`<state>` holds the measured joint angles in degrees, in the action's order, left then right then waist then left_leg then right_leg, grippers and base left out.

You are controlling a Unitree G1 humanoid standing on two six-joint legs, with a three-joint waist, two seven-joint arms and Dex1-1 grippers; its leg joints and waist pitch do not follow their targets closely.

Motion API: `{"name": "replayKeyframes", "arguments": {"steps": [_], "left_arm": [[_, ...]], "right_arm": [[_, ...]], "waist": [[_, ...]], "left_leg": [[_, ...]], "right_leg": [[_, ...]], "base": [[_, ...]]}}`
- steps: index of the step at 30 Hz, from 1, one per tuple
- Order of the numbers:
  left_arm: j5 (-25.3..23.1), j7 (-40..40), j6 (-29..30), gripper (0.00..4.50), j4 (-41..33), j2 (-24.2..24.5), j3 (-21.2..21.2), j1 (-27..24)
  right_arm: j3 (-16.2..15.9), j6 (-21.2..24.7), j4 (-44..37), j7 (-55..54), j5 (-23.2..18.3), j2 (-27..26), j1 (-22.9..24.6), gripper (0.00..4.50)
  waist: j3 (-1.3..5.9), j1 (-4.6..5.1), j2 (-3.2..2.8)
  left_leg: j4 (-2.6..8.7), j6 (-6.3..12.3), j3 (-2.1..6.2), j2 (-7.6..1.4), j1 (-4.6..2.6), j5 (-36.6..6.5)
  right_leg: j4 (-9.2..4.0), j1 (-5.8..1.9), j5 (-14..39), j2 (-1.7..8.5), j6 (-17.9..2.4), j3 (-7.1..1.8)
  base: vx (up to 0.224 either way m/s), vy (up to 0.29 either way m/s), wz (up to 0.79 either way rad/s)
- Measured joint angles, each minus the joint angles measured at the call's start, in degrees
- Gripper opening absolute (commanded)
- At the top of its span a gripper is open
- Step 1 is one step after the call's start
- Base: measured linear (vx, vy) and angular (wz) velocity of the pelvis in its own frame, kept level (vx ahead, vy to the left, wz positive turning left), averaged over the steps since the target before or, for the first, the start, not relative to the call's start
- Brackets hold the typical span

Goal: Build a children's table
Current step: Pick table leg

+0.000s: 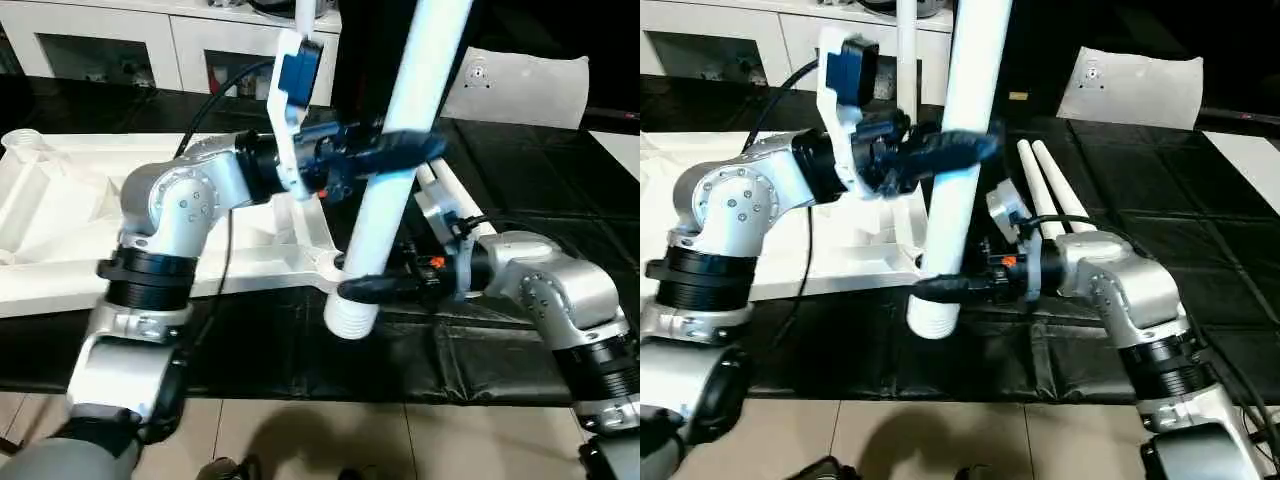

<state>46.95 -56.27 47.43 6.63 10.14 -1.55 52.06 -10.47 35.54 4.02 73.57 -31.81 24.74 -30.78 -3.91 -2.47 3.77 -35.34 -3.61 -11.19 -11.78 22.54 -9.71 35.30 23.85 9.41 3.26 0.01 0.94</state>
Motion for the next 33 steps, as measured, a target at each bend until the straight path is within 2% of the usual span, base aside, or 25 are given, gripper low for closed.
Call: {"name": "replayKeyframes", "arguments": {"steps": [1, 6, 7, 11, 14, 19, 21, 24, 25, 27, 29, 31, 33], "left_arm": [[0.7, 1.6, 0.1, 2.87, -0.5, -1.1, -0.7, -0.1], [4.7, 8.4, 0.0, 3.11, -1.5, -6.5, -5.1, -1.0], [5.6, 10.0, -0.4, 3.30, -1.8, -7.8, -6.2, -1.6], [7.2, 14.9, -4.1, 3.68, -3.5, -12.2, -8.8, -2.6], [9.5, 19.4, -7.6, 3.80, -4.6, -16.0, -12.0, -2.6], [11.8, 27.2, -14.0, 4.20, -4.7, -17.3, -19.2, -2.6], [11.7, 28.0, -15.4, 4.37, -5.5, -17.2, -20.1, -3.1], [8.1, 28.8, -16.5, 4.50, -6.9, -15.2, -19.2, -5.3], [5.1, 29.3, -16.7, 4.50, -6.9, -13.0, -17.5, -6.3], [-4.5, 30.5, -18.0, 4.50, -6.1, -7.1, -11.6, -9.0], [-14.3, 31.4, -19.7, 4.50, -4.2, -1.8, -4.9, -11.1], [-18.6, 31.6, -20.2, 4.50, -3.0, -0.4, -2.2, -12.1], [-20.5, 32.4, -20.2, 4.50, -2.9, 0.0, -0.6, -12.2]], "right_arm": [[0.0, -0.2, -0.4, -0.8, -0.1, -0.6, 0.2, 1.92], [1.1, -1.2, -0.7, -4.2, -0.1, -2.6, 1.5, 1.92], [1.3, -1.1, -0.8, -5.3, -0.1, -3.4, 1.7, 1.92], [2.7, -1.1, -1.2, -9.4, -0.3, -6.4, 2.4, 1.92], [4.4, -1.1, -1.1, -12.7, -1.4, -8.4, 3.2, 1.92], [8.3, -2.2, -1.1, -19.7, -2.4, -13.0, 4.5, 1.91], [9.7, -2.6, -1.2, -21.7, -2.8, -14.0, 4.5, 1.91], [10.3, -4.4, -1.8, -24.9, -2.0, -15.0, 4.5, 1.91], [9.8, -5.6, -1.9, -26.1, -0.3, -14.8, 4.5, 1.91], [7.8, -8.7, -1.9, -29.4, 5.6, -13.1, 4.5, 1.91], [6.6, -10.2, -1.7, -31.8, 9.7, -12.2, 4.5, 1.91], [6.1, -11.0, -1.7, -32.5, 10.5, -12.5, 4.8, 1.91], [5.5, -11.2, -1.7, -33.2, 11.1, -13.0, 4.8, 1.91]], "waist": [[0.00, -0.04, 0.00], [0.00, -0.21, 0.00], [0.00, -0.21, 0.00], [0.00, -0.19, 0.00], [0.00, -0.20, 0.00], [0.00, 0.35, 0.01], [0.00, 0.40, 0.01], [0.00, 0.45, 0.00], [0.00, 0.46, 0.00], [0.00, 0.47, 0.00], [0.00, 0.55, 0.00], [0.00, 0.51, 0.00], [0.00, 0.52, 0.00]], "left_leg": [[0.00, 0.00, 0.00, 0.00, 0.00, 0.0], [-0.04, 0.00, 0.00, 0.00, -0.06, 0.0], [-0.04, 0.00, 0.01, 0.00, -0.07, 0.0], [-0.04, 0.00, 0.02, 0.00, -0.07, 0.0], [-0.04, 0.00, 0.03, 0.00, -0.09, 0.0], [-0.04, 0.00, 0.07, -0.02, -0.12, 0.0], [-0.04, 0.00, 0.07, -0.01, -0.12, 0.0], [-0.04, 0.00, 0.07, -0.01, -0.11, 0.0], [-0.04, 0.00, 0.09, -0.01, -0.11, 0.0], [-0.03, 0.00, 0.11, -0.01, -0.09, 0.0], [-0.03, -0.01, 0.13, 0.00, -0.05, 0.0], [-0.03, -0.01, 0.13, 0.01, 0.05, 0.0], [-0.03, -0.01, 0.11, 0.01, 0.10, 0.0]], "right_leg": [[0.01, 0.00, 0.0, 0.00, 0.0, 0.00], [0.01, -0.08, 0.0, 0.00, 0.0, 0.00], [0.01, -0.09, 0.0, 0.00, 0.0, 0.01], [0.00, -0.09, 0.0, 0.00, 0.0, 0.01], [-0.03, -0.14, 0.0, 0.00, 0.0, 0.02], [-0.04, -0.14, 0.1, -0.02, 0.3, 0.04], [-0.08, -0.16, 0.1, -0.02, 0.3, 0.04], [-0.12, -0.17, 0.2, -0.02, 0.3, 0.04], [-0.12, -0.17, 0.2, -0.02, 0.4, 0.03], [-0.14, -0.16, 0.2, -0.02, 0.5, 0.04], [-0.14, -0.13, 0.2, -0.02, 0.6, 0.03], [-0.15, -0.04, 0.2, -0.02, 0.6, 0.02], [-0.16, 0.00, 0.1, -0.01, 0.6, 0.01]], "base": [[0.000, 0.000, 0.00], [0.000, 0.000, 0.00], [0.000, 0.000, 0.00], [0.000, 0.000, 0.00], [0.000, 0.000, 0.00], [0.000, 0.000, 0.00], [0.000, 0.000, 0.00], [0.000, 0.000, 0.00], [0.000, 0.000, 0.00], [0.000, 0.000, 0.00], [0.000, 0.000, 0.00], [0.000, 0.000, 0.00], [0.000, 0.000, 0.00]]}}
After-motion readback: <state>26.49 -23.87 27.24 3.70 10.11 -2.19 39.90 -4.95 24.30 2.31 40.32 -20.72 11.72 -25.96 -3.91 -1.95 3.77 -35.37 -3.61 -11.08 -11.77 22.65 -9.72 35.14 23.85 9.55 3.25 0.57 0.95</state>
